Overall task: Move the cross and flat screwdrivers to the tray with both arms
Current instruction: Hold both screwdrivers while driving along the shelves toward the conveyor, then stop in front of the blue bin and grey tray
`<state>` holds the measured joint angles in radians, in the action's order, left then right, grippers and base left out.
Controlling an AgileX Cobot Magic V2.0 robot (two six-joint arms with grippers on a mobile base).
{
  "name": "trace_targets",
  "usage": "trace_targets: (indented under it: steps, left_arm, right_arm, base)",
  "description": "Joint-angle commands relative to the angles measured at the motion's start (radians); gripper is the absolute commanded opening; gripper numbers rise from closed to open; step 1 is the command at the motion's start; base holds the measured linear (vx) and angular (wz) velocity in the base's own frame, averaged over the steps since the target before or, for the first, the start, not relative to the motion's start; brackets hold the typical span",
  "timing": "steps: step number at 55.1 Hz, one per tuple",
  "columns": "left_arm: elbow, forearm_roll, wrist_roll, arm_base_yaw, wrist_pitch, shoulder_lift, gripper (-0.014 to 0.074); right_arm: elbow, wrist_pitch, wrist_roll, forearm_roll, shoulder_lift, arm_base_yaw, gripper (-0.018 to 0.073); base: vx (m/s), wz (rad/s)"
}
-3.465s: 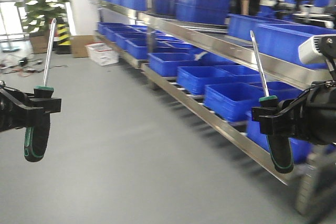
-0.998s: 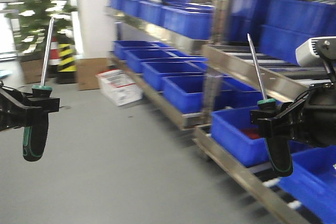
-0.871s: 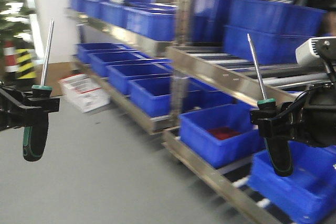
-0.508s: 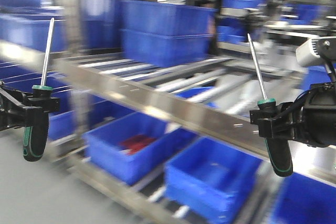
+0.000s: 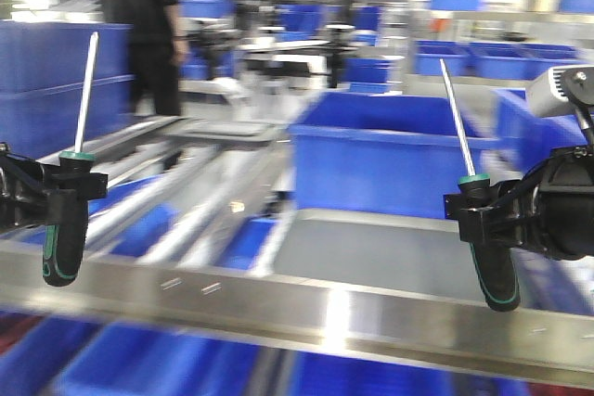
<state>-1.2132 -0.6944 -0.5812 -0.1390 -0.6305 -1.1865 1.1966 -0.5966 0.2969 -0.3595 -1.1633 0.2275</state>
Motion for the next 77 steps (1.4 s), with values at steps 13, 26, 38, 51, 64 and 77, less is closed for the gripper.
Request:
trace_targets:
  steps: [13,26,38,51,64,77]
  left_arm:
    - [-0.03,-0.044,0.001,-0.005,0.065,0.026,0.0]
    - [-0.03,-0.044,0.001,-0.005,0.065,0.026,0.0]
    - [-0.03,-0.044,0.001,-0.005,0.065,0.026,0.0]
    - [-0.03,-0.044,0.001,-0.005,0.065,0.026,0.0]
    - [-0.03,-0.044,0.001,-0.005,0.065,0.026,0.0]
    - [-0.03,-0.044,0.001,-0.005,0.065,0.026,0.0]
  right_arm:
    - [0.037,0.082,0.002,-0.013,0.025,0.0,-0.0008]
    - [0.037,0.082,0.002,-0.013,0.025,0.0,-0.0008]
    - [0.037,0.082,0.002,-0.013,0.025,0.0,-0.0008]
    - [0.037,0.082,0.002,-0.013,0.025,0.0,-0.0008]
    - [0.037,0.082,0.002,-0.013,0.025,0.0,-0.0008]
    - [0.037,0.082,0.002,-0.013,0.025,0.0,-0.0008]
  base:
    - [0.26,-0.51]
    - [0.25,-0.25]
    - [0.23,-0.09]
    - [0.17,-0.03]
    - [0.08,0.01]
    - [0.03,0.0]
